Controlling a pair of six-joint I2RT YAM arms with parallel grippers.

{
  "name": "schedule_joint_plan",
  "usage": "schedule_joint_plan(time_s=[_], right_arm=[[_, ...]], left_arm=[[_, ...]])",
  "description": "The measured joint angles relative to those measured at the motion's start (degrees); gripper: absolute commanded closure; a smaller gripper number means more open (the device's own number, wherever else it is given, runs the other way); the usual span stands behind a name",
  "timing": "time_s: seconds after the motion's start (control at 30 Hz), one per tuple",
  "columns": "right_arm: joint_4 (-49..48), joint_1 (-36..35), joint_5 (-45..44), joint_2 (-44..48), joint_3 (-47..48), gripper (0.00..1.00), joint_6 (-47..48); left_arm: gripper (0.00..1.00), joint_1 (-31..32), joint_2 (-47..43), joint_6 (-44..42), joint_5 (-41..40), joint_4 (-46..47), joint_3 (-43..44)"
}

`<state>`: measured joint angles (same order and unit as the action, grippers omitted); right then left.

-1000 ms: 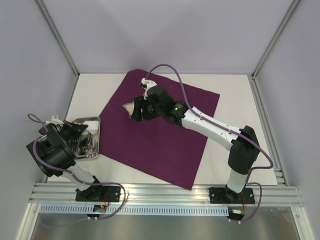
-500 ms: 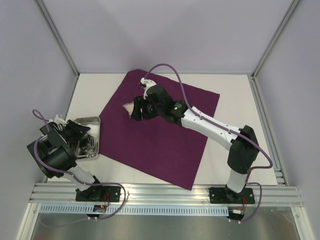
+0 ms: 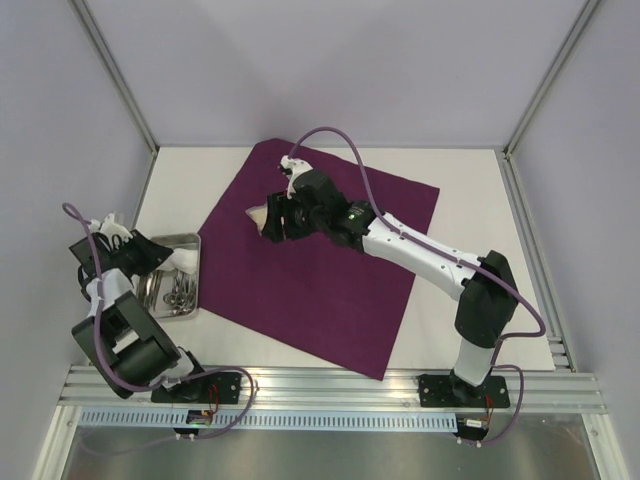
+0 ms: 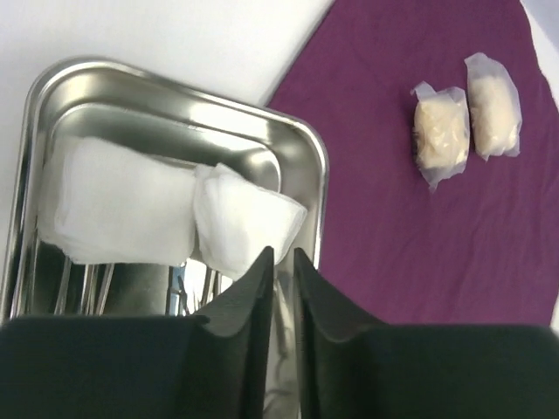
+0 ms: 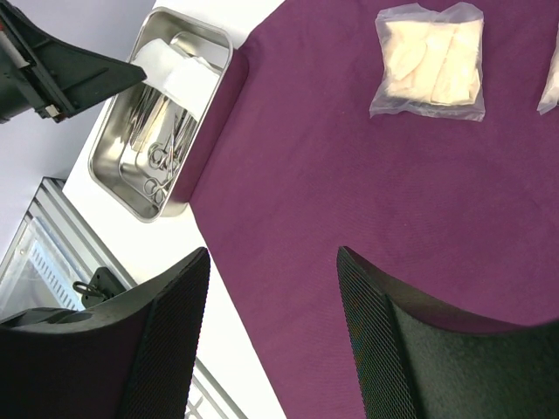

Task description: Prepare the surgical pack

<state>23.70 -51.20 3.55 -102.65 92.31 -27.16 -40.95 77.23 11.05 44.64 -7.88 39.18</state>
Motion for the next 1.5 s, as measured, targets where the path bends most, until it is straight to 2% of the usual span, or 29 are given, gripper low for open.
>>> schedule_joint_plan(time_s=[0.17,0.5,0.77,1.07,1.17,1.2,1.3,1.5], right_arm=[[-0.09,0.0,0.0,0.22,0.0,0.37,0.0],[-0.15,0.28,-0.33,1.9,-0.68,0.37,-0.04],[-0.09,0.79,-0.57,2.14,-2.1,0.37,-0.04],[-0.07,3.1,-0.48,2.78,-3.32,0.33,-0.37],[1.31,5.75,-0.17,1.49,-1.55,0.31,-1.01],[1.81,7.08,0.07,0.55,-0.33,0.31,-1.31],[3.08,11.5,1.22,-3.82,4.31,0.3,-1.75],[6.43,17.31,0.96,-17.53,17.33,0.35,0.11]], left_arm=[[0.94,5.51,-3.54,-4.98,-3.65,-0.13,1.16],[0.95,7.23,16.39,-13.0,-7.37,-8.9,12.83],[0.94,10.12,17.81,-16.35,-9.94,-14.69,14.14],[0.81,10.08,14.32,-16.22,-11.13,-15.32,14.19],[0.71,10.08,10.29,-16.39,-11.52,-16.57,15.08],[0.66,10.08,8.72,-16.48,-11.65,-17.09,15.65],[0.59,10.08,4.35,-17.64,-11.67,-19.39,18.58],[0.55,10.08,1.42,-22.49,-9.11,-28.0,28.15]])
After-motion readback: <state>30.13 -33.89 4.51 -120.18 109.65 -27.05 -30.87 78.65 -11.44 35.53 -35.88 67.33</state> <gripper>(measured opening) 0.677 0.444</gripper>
